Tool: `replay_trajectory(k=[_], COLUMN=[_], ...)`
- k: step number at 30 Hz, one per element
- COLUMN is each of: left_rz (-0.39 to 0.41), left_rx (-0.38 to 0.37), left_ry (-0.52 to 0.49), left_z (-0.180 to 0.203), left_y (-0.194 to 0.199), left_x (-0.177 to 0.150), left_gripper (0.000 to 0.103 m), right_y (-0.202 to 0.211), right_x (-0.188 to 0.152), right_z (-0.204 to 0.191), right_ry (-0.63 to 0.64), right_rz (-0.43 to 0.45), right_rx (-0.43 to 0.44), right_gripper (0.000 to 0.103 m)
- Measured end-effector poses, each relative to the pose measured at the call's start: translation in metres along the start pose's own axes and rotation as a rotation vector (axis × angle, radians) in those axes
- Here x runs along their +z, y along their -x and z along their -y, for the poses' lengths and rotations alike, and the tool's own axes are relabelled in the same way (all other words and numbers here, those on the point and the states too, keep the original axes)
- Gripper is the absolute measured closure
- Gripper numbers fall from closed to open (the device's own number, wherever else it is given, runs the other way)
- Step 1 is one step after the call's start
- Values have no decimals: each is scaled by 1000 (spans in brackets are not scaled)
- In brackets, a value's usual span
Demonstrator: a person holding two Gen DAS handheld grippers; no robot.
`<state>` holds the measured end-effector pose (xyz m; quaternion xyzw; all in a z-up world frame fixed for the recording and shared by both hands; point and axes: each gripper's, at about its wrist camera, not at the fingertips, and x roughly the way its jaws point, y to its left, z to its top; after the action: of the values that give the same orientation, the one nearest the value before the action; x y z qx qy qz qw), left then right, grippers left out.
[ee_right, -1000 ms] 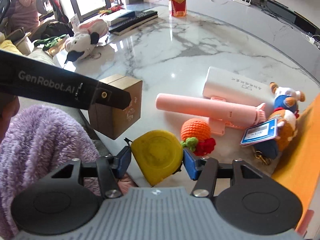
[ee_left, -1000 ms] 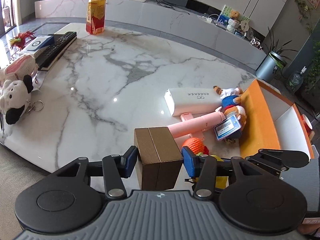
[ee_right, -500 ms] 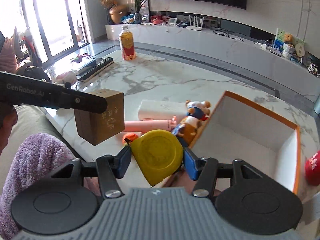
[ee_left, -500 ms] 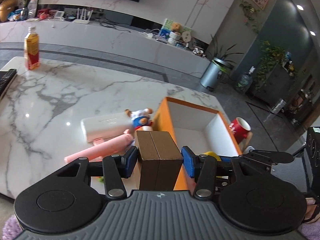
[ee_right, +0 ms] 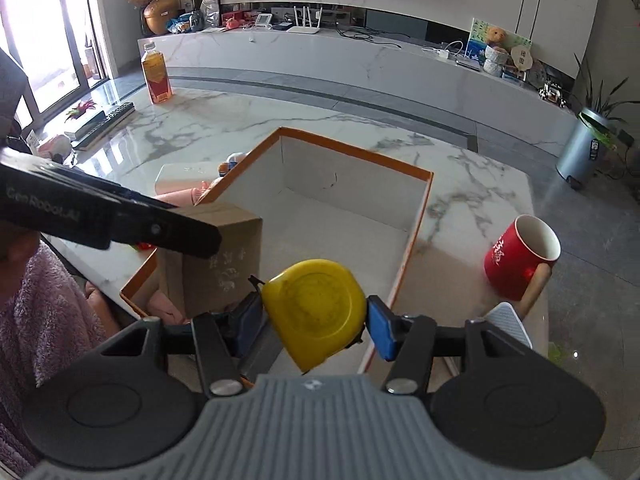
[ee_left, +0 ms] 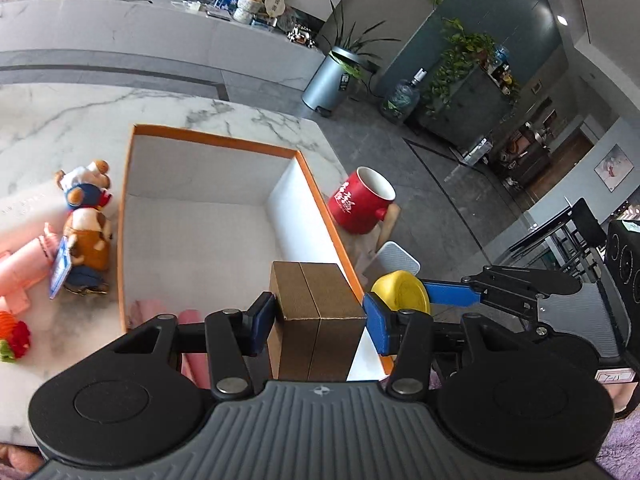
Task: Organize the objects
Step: 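Carry the kraft box over the orange box while the right carries the tape measure, then lower the kraft box into the orange box and open the left gripper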
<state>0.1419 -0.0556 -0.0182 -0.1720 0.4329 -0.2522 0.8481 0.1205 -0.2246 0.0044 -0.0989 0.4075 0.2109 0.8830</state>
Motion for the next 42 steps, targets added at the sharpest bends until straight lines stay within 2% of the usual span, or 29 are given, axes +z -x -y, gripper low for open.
replay_trajectory(k=[7, 12, 17, 21, 27, 31, 34, 37, 39, 41, 42], left_rz=[-79, -149, -209, -226, -281, -282, -249, -239, -247, -239, -227], left_rx=[3, -27, -37, -28, 52, 88, 153, 188, 221, 246, 236], left_ry=[45, 58, 99, 128, 105, 36, -82, -189, -249, -298, -300], left_z=[5, 4, -4, -5, -3, 5, 15, 23, 28, 33, 33], left_y=[-41, -64, -81, -91, -107, -101, -87, -78, -77, -74, -71], left_x=[-8, -12, -13, -18, -24, -27, -29, -32, -36, -39, -40], left_gripper=[47, 47, 47, 47, 47, 47, 44, 47, 64, 68, 68], right_y=[2, -2, -9, -17, -21, -20, -20, -20, -20, -19, -19], right_x=[-14, -19, -21, -22, -23, -23, -24, -23, -23, -23, -23], right_z=[19, 33, 46, 44, 44, 43, 44, 43, 43, 42, 41], right_ry=[-21, -54, -98, -103, -107, -99, -102, -102, -103, -100, -99], right_rz=[5, 10, 3, -7, -9, -15, -15, -16, -14, -12, -10], right_rx=[-57, -84, -78, -69, -87, -89, -90, -94, -91, -89, -89], right_gripper=[45, 45, 45, 45, 45, 45, 45, 45, 45, 45, 45])
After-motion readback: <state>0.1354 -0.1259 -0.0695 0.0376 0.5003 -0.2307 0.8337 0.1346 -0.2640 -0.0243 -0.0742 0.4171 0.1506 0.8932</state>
